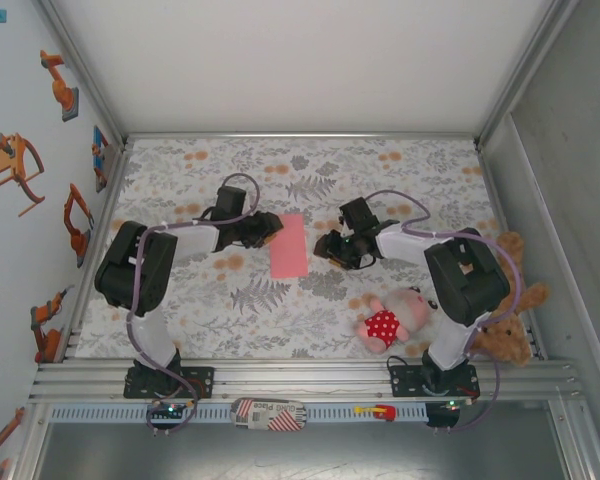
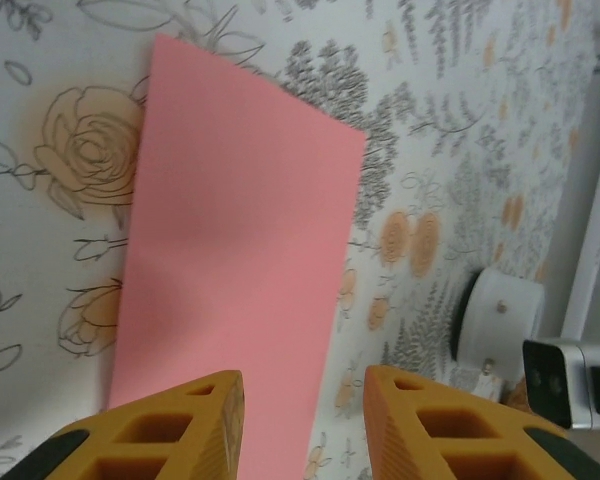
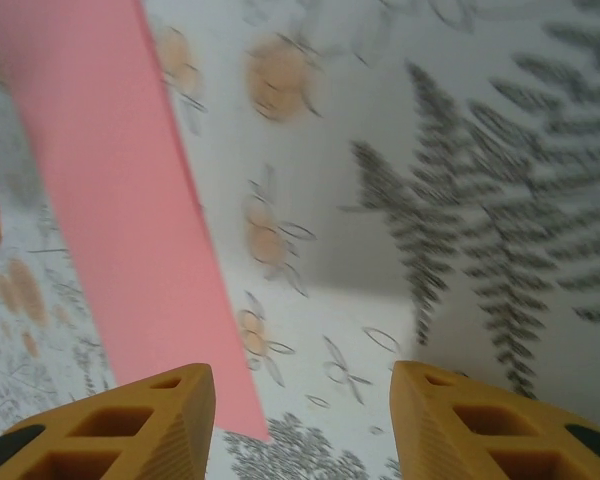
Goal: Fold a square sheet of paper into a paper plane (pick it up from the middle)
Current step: Fold the triangle a second time at the center of the table.
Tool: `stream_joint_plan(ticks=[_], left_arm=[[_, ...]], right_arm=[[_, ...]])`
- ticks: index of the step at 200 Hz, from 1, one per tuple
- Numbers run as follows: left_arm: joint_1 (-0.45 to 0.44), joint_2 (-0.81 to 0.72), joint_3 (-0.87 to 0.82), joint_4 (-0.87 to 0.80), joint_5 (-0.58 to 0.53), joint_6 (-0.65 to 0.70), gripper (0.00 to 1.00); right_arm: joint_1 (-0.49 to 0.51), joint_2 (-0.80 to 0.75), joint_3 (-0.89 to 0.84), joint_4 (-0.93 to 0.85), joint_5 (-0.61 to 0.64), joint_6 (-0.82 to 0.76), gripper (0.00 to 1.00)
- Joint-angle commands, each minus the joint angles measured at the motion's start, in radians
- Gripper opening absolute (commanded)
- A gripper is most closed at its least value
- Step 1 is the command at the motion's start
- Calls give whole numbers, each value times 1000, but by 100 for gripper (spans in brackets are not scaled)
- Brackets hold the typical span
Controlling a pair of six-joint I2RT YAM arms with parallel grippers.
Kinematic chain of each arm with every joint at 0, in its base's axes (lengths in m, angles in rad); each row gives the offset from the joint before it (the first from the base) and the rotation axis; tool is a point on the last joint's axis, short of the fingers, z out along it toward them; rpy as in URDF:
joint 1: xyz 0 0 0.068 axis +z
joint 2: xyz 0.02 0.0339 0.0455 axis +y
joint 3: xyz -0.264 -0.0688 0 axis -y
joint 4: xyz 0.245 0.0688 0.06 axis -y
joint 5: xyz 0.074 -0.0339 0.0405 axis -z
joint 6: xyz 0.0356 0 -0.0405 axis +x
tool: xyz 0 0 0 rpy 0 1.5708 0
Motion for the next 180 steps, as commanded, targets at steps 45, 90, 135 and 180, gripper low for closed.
stream_joint_plan(ticks=[45, 90, 135, 180], left_arm=[[-2, 80, 58, -127, -7, -3, 37], [-4, 93, 58, -230, -72, -65, 36], [-4, 102, 61, -248, -71, -77, 35], [-5, 106, 59, -263, -80, -76, 35]], right_arm=[[48, -59, -35, 17, -1, 88, 46], [56, -37, -33, 24, -100, 97, 44], [62, -23, -43, 49, -125, 96, 38], [73, 14, -39, 66, -145, 89, 35]])
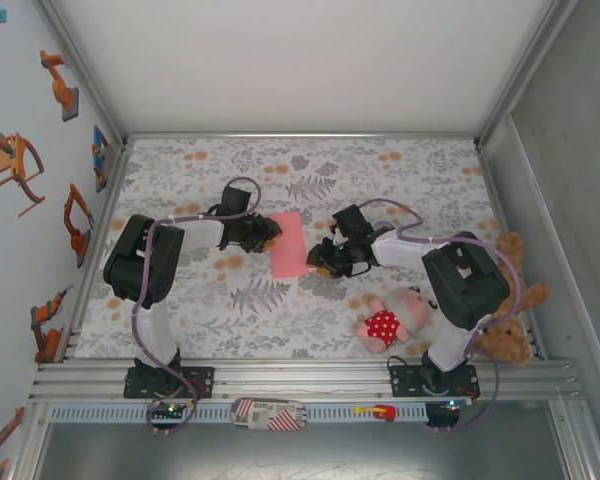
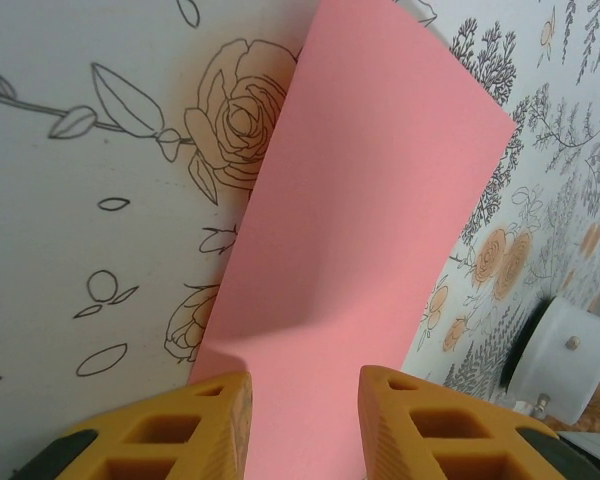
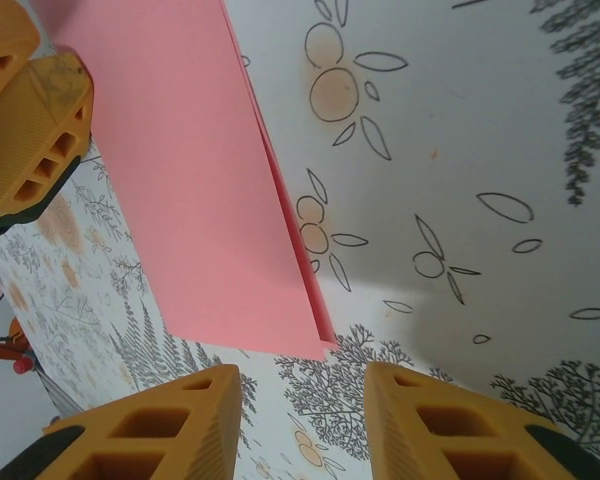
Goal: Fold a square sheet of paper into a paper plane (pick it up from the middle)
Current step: Fold the triangle a second time at the center of the table.
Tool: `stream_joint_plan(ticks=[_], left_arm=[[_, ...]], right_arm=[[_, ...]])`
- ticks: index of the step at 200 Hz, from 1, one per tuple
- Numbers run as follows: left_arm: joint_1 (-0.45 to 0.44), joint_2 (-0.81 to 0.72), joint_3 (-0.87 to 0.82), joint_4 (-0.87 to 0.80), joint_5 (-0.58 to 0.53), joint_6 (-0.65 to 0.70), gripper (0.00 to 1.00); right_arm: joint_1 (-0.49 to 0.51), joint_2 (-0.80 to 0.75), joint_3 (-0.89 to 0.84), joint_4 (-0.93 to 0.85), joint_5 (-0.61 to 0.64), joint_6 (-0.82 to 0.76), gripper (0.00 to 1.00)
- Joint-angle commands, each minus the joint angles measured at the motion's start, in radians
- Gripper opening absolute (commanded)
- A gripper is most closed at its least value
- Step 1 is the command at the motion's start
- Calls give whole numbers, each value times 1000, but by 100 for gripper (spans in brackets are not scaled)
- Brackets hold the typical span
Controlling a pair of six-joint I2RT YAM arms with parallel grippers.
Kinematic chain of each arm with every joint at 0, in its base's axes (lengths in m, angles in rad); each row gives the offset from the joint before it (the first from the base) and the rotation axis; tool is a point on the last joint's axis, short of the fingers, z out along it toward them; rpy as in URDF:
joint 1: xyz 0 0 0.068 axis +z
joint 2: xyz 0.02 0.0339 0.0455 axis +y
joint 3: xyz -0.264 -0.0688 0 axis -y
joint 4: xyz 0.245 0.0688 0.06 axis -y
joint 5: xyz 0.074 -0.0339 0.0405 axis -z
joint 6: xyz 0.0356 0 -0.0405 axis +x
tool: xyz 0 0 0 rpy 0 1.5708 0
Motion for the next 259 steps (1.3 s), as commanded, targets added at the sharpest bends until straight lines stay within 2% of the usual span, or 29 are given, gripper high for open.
stream_joint_plan(ticks=[1, 50, 118, 205, 259], left_arm=[[-5, 41, -8, -118, -40, -15, 35], [-3, 62, 4, -135, -29, -18, 35], [-3, 70, 2, -134, -21, -15, 35], [-3, 60, -3, -127, -15, -8, 35], [-3, 57, -8, -110, -8, -6, 35]], right_arm=[[14, 28, -5, 20, -32, 4, 35], [25, 63, 5, 42, -50, 1, 28], [25, 82, 14, 76, -43, 3, 27], [25, 72, 14, 118, -28, 24, 19], [25, 81, 16, 130, -20, 42, 18]])
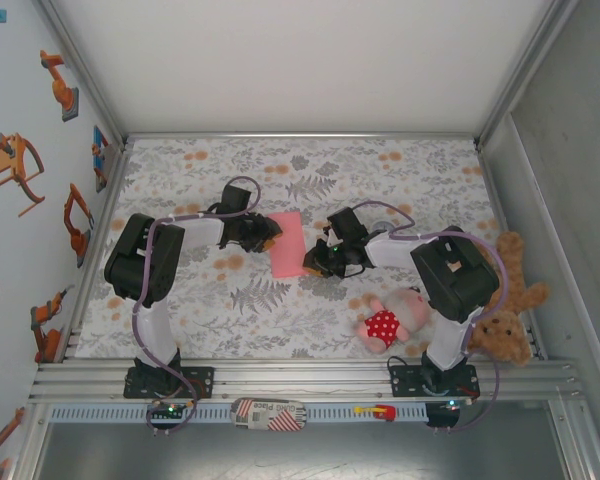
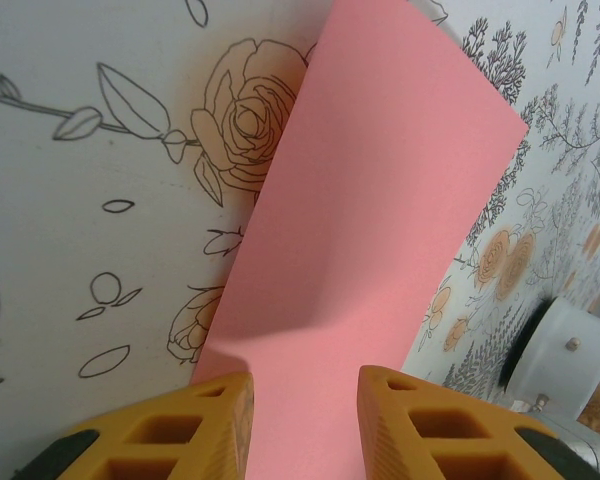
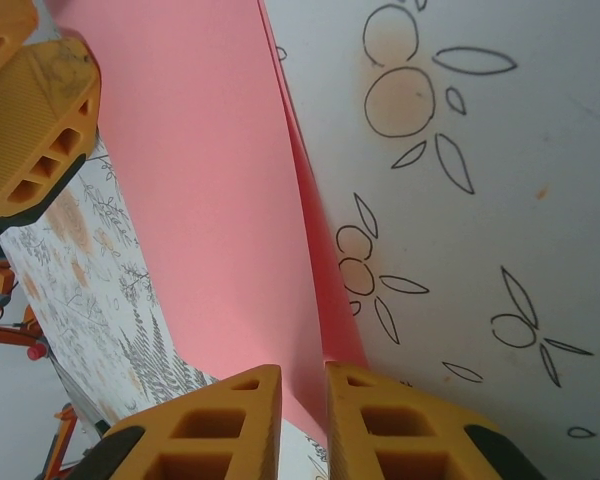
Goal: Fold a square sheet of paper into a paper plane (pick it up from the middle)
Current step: Fold the triangle a second time at the center of the table.
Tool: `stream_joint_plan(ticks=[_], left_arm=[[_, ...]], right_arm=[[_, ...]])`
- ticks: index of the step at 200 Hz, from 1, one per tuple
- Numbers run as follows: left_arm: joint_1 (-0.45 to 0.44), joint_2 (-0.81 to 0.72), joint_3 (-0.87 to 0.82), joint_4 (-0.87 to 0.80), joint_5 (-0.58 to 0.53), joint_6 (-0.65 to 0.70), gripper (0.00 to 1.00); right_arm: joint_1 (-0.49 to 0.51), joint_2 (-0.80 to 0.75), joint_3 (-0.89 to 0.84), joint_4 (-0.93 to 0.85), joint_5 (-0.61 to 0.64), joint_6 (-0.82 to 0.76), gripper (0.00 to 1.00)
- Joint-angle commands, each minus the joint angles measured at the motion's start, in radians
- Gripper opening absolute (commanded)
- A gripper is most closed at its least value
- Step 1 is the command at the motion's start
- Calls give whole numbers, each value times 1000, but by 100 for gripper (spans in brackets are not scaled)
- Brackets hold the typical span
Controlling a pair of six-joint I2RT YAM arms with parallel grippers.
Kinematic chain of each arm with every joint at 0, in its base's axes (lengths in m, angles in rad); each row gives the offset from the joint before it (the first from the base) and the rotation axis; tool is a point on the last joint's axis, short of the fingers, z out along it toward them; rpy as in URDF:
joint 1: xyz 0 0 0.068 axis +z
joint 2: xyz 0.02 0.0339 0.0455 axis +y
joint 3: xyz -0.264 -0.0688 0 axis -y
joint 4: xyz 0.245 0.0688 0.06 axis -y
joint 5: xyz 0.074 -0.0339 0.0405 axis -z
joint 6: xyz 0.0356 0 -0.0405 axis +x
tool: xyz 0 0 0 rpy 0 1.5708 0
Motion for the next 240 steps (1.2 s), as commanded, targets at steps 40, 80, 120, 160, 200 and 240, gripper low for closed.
stream_joint_plan(ticks=[40, 80, 120, 160, 200, 240], left_arm=[[-5, 44, -30, -77, -12, -1, 35], [-6, 31, -25, -69, -1, 9, 35], [-12, -53, -6, 45, 70, 38, 34], [-16, -91, -27, 42, 10, 91, 32], [-18, -2, -30, 108, 52, 63, 25], [-19, 41, -18, 71, 40, 45, 23]], right_arm=[[7, 22, 21, 38, 27, 35, 17], [7, 15, 18, 30, 37, 32, 6], [6, -32, -10, -2, 59, 22, 0], [6, -97, -50, -42, 73, 3, 0], [7, -109, -45, -40, 51, -12, 0], [11, -96, -2, -58, 46, -47, 0]])
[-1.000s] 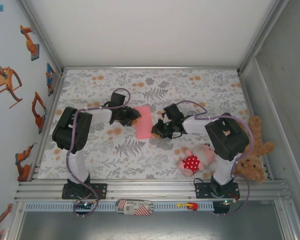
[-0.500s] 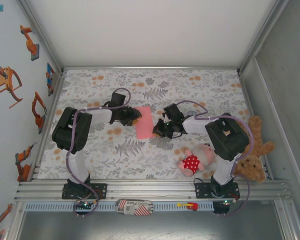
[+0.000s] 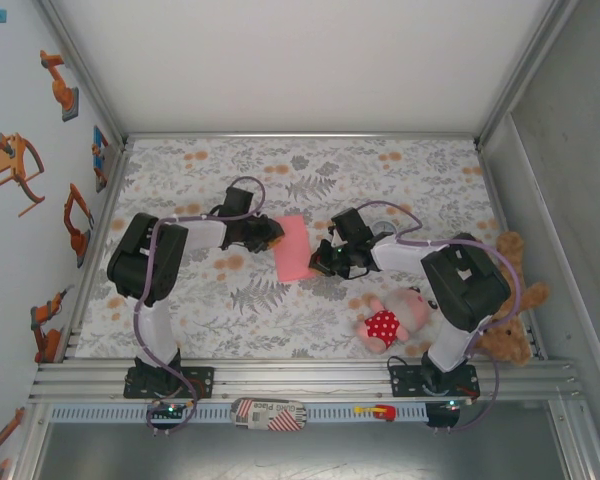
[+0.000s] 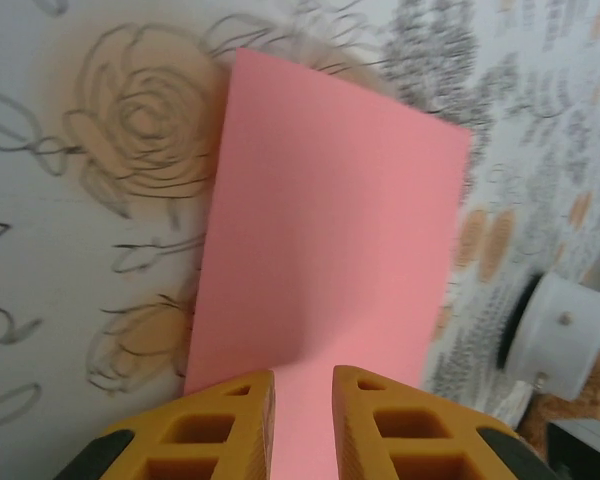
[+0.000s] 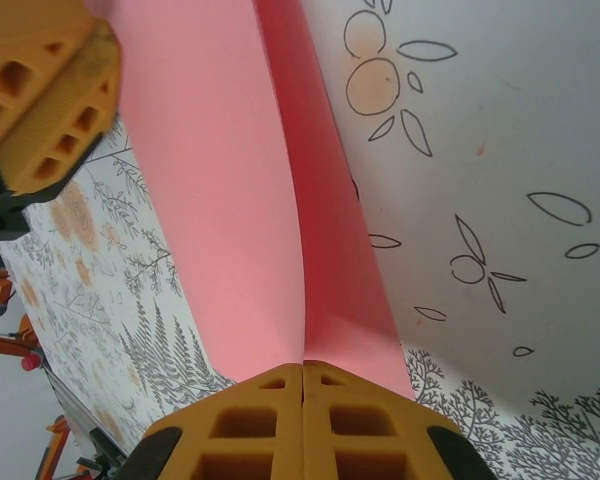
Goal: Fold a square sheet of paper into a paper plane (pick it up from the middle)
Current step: Fold the triangle a second time at the center of the table.
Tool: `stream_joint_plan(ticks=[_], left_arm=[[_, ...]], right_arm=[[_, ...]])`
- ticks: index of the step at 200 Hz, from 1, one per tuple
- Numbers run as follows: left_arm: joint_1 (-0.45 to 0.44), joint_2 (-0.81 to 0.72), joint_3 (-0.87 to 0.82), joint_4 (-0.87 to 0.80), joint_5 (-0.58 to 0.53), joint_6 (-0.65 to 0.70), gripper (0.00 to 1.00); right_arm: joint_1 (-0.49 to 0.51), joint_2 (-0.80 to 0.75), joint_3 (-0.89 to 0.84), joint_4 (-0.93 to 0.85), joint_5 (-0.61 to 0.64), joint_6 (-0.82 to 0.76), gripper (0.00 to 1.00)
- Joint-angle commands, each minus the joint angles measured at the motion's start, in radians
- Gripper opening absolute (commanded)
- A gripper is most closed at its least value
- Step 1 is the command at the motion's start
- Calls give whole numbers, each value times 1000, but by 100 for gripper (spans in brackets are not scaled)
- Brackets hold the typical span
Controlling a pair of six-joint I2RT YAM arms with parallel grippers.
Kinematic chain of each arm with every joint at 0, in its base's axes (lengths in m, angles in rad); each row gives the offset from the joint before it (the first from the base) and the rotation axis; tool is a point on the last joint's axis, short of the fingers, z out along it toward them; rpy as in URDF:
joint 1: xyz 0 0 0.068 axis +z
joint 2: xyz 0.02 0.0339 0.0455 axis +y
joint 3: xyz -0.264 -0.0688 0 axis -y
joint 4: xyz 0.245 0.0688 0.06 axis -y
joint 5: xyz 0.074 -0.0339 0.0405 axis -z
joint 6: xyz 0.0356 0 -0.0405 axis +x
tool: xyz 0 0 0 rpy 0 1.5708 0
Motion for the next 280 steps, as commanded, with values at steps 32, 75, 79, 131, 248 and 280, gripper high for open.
stream_joint_plan(ticks=[32, 75, 79, 131, 248, 280], left_arm=[[-8, 32, -9, -45, -10, -3, 20], [-8, 26, -11, -61, -22, 5, 19], [-9, 26, -10, -65, -22, 6, 19], [-9, 22, 1, -80, -24, 17, 16], [-9, 27, 3, -100, -33, 16, 13], [-9, 29, 4, -102, -35, 17, 13]], right_arm=[[26, 19, 117, -66, -4, -81, 0], [48, 111, 227, -31, -11, -71, 0], [50, 120, 237, -28, -9, -70, 0], [67, 179, 273, -7, 0, -55, 0], [76, 236, 275, 61, 36, -13, 0], [76, 244, 270, 67, 44, -9, 0]])
